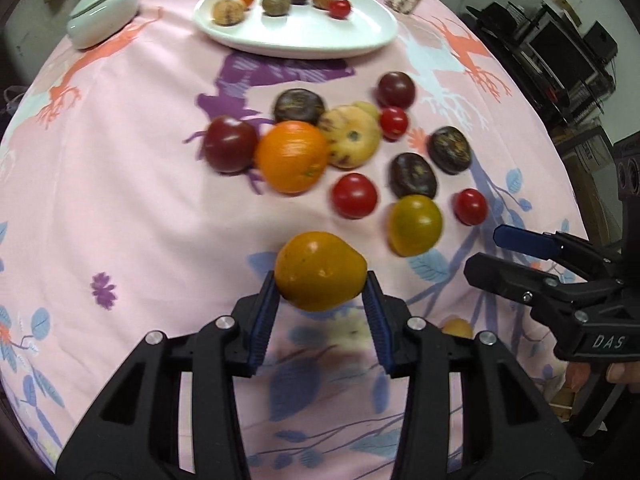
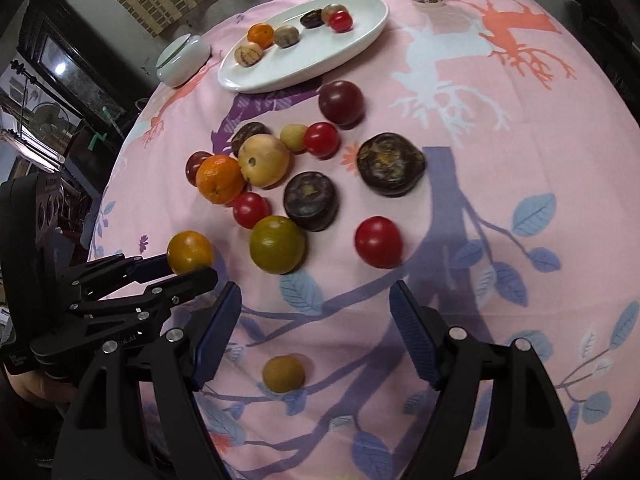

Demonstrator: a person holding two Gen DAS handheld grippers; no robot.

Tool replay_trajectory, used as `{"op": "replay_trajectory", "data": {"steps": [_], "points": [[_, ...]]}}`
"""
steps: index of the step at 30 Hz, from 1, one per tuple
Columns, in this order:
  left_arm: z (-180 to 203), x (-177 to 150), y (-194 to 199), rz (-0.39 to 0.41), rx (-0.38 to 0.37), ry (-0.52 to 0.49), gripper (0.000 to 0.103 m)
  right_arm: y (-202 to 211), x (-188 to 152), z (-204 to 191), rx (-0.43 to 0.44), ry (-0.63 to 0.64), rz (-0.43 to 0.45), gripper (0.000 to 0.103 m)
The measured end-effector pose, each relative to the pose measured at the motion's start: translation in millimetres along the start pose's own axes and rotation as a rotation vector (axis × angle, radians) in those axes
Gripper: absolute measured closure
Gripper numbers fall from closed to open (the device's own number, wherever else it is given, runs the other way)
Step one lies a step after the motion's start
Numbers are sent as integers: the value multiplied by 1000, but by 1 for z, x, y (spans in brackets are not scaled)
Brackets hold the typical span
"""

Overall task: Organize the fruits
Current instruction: 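Grasp a yellow-orange fruit with the left gripper while the right grasps a greenish-yellow fruit, then carry both yellow fruits onto the white plate and open both grippers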

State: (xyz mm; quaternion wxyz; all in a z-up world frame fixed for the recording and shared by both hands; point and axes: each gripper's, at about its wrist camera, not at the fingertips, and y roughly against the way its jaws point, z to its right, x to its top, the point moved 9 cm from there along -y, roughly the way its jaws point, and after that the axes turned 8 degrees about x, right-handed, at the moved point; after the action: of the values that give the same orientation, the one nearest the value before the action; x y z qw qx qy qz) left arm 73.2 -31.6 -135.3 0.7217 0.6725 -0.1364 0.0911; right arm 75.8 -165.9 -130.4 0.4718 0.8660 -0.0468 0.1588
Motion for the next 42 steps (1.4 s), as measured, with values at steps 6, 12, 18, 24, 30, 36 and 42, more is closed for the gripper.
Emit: {"op": "replay_trajectory", "data": {"steps": [6, 12, 18, 24, 30, 36, 42], "points": [[-40, -5, -2, -15, 23, 63, 60, -26, 8, -21, 17, 13, -18, 27], [-55, -7, -4, -18, 18, 84, 60, -44, 15, -15, -48, 11, -37, 41], [-51, -4, -6, -19, 11, 71, 60, -51, 18, -16, -70, 35, -42, 50], [-46, -4, -7, -22, 8, 61, 60, -51, 18, -15, -83, 54, -43, 64], [-44, -1, -3, -13, 10, 64, 60, -34, 19, -20, -33, 71, -27, 64], [-41, 8, 4, 0, 4, 65, 60, -7, 26, -20, -14, 77, 8, 64], [-35, 35, 26, 57, -26, 51, 60, 24, 51, -15, -10, 88, 79, 64]]}}
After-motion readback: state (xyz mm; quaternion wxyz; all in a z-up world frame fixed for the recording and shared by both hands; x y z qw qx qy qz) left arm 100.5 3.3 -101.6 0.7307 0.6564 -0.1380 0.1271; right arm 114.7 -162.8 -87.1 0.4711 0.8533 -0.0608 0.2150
